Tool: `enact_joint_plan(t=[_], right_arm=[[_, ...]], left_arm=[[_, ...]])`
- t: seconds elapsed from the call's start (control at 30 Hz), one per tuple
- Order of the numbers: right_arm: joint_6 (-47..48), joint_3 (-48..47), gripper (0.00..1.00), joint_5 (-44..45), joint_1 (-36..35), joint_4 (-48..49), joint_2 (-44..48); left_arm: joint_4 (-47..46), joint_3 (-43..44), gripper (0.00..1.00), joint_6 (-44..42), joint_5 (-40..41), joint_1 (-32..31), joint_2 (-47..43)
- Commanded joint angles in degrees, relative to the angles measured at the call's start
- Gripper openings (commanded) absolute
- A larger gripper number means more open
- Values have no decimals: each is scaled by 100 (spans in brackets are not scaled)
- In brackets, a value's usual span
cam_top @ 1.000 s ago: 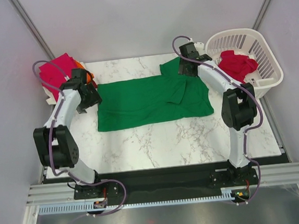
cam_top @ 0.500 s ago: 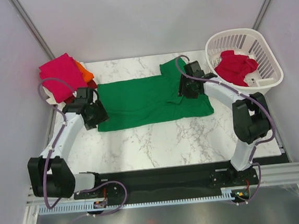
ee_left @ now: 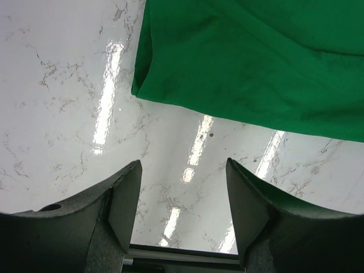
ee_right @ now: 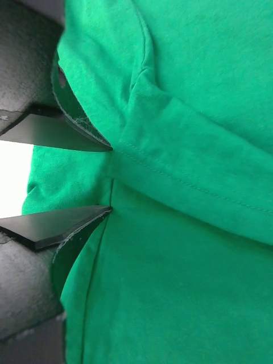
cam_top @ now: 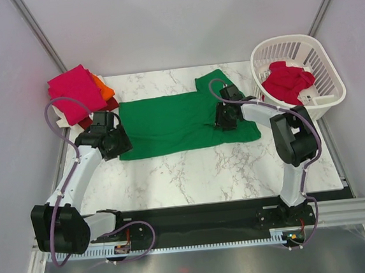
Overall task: Fold and stack the t-shirts
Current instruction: Fold the tshirt
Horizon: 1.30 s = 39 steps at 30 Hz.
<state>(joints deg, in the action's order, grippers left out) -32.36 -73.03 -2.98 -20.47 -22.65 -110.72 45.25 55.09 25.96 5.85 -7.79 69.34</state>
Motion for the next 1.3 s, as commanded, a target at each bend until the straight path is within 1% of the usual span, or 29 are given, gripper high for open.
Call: enact_joint_plan(t=[0.0, 0.33, 0.47, 0.67, 0.77, 0.87, 1.0, 1.27], right_arm=[[1, -246, 50, 52, -18, 253, -152], [10, -729, 47, 105, -10, 200, -310], [19, -765, 47, 140, -19, 165, -231], [37, -958, 46, 149, -10, 139, -424], [37, -1020, 47, 17, -18, 51, -346], [45, -1011, 49, 131, -19, 42, -82], [116, -1090, 51, 114, -10, -221, -47], [107, -1028, 52, 79, -27, -204, 77]], left_arm=[[-157, 19, 68, -249, 110, -21, -149], [-148, 10, 66, -249, 162, -73, -114], [-148, 10, 66, -249, 198, -100, -96], [-140, 11, 66, -266, 206, -108, -61], [-140, 10, 65, -266, 224, -108, -52], [-148, 19, 65, -266, 233, -126, -52], [-140, 28, 64, -275, 241, -117, -26], [-140, 19, 64, -275, 241, -126, -17]])
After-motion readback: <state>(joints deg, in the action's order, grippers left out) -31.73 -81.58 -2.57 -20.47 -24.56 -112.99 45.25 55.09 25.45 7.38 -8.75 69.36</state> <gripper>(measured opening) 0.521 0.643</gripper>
